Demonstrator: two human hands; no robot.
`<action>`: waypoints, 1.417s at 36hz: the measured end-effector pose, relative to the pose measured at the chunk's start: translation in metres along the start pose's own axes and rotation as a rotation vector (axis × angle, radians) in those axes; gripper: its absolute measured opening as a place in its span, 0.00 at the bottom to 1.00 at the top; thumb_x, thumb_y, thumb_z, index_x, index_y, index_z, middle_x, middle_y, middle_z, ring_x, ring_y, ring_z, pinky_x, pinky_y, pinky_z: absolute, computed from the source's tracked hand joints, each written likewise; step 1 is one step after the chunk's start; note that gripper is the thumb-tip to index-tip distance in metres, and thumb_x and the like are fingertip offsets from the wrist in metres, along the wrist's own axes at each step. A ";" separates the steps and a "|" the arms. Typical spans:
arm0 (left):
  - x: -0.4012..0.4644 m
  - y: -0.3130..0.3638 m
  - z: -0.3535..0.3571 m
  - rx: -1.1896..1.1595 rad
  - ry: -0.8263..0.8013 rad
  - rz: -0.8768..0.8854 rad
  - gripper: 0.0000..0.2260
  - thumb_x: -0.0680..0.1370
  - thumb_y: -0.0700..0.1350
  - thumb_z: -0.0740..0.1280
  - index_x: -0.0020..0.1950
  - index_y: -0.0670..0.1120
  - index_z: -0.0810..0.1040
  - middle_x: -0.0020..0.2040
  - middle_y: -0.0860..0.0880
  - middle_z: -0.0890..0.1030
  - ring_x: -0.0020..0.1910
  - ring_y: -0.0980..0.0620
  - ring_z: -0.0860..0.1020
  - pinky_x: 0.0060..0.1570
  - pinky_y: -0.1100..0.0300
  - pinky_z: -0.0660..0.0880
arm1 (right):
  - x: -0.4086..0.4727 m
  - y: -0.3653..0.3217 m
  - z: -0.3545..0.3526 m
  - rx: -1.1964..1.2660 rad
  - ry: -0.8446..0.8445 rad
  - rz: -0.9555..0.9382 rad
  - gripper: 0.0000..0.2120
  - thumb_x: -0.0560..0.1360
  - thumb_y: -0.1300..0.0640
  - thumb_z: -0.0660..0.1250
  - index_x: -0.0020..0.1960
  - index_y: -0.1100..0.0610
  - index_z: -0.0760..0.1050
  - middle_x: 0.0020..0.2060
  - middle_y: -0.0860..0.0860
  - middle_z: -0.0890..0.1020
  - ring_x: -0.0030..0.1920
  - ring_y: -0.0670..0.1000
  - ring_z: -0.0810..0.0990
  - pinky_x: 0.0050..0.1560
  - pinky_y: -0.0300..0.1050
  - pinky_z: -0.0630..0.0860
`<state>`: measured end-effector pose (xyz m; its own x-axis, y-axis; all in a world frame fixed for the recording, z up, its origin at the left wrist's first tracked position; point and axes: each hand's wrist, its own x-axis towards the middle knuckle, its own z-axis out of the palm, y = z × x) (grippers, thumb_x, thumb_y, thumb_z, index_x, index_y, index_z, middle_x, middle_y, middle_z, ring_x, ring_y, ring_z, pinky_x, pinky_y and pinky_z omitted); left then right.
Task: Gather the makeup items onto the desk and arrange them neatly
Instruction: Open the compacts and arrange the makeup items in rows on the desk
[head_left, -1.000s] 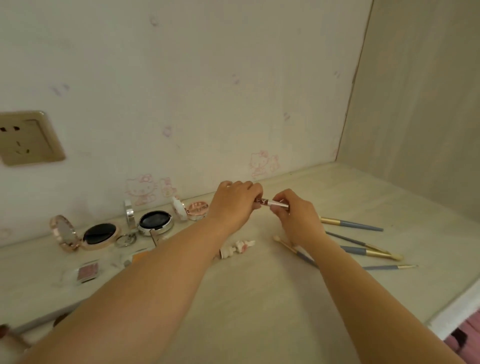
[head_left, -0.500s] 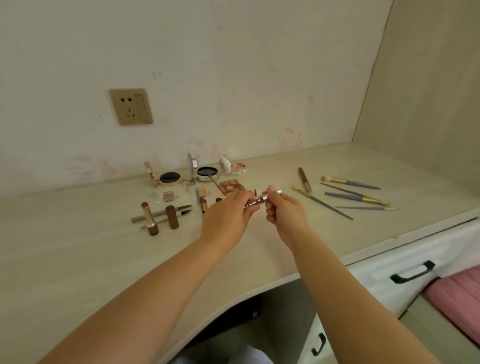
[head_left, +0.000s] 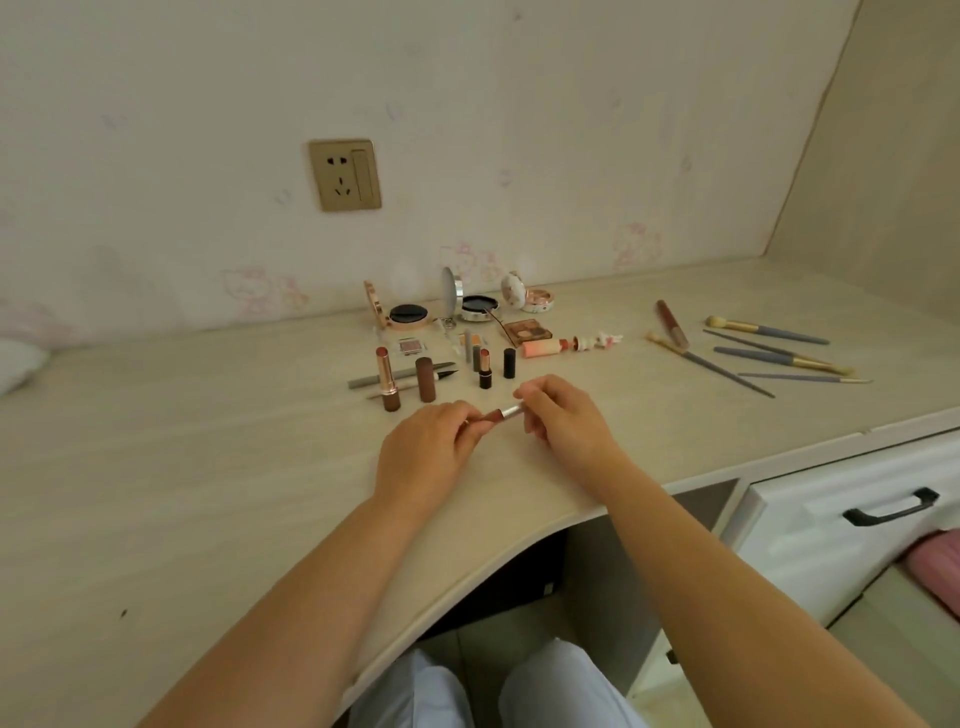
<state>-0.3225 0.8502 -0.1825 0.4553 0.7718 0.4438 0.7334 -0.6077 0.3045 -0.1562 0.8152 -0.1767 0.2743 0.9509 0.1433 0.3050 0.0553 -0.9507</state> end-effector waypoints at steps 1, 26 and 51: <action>0.000 -0.004 -0.002 -0.008 0.019 0.005 0.11 0.78 0.56 0.60 0.52 0.52 0.77 0.42 0.55 0.77 0.40 0.56 0.71 0.35 0.61 0.67 | 0.000 -0.001 0.001 -0.067 -0.034 -0.025 0.12 0.79 0.50 0.58 0.46 0.54 0.76 0.29 0.46 0.77 0.32 0.44 0.72 0.37 0.39 0.69; 0.001 -0.020 -0.001 -0.171 -0.021 -0.090 0.06 0.73 0.52 0.69 0.49 0.54 0.78 0.45 0.57 0.77 0.46 0.55 0.72 0.43 0.58 0.71 | 0.011 0.008 0.007 -0.404 -0.117 -0.109 0.03 0.77 0.50 0.62 0.46 0.47 0.74 0.32 0.46 0.74 0.33 0.45 0.69 0.35 0.41 0.66; -0.001 -0.018 -0.004 -0.196 0.024 -0.148 0.07 0.72 0.48 0.72 0.48 0.55 0.79 0.45 0.58 0.77 0.47 0.55 0.74 0.47 0.55 0.74 | 0.007 0.004 0.008 -0.385 -0.132 -0.080 0.06 0.78 0.50 0.60 0.47 0.48 0.75 0.35 0.42 0.77 0.35 0.41 0.72 0.37 0.38 0.66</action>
<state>-0.3383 0.8599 -0.1848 0.3368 0.8518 0.4012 0.6779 -0.5151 0.5245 -0.1607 0.8247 -0.1813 0.1246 0.9804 0.1523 0.6464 0.0362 -0.7621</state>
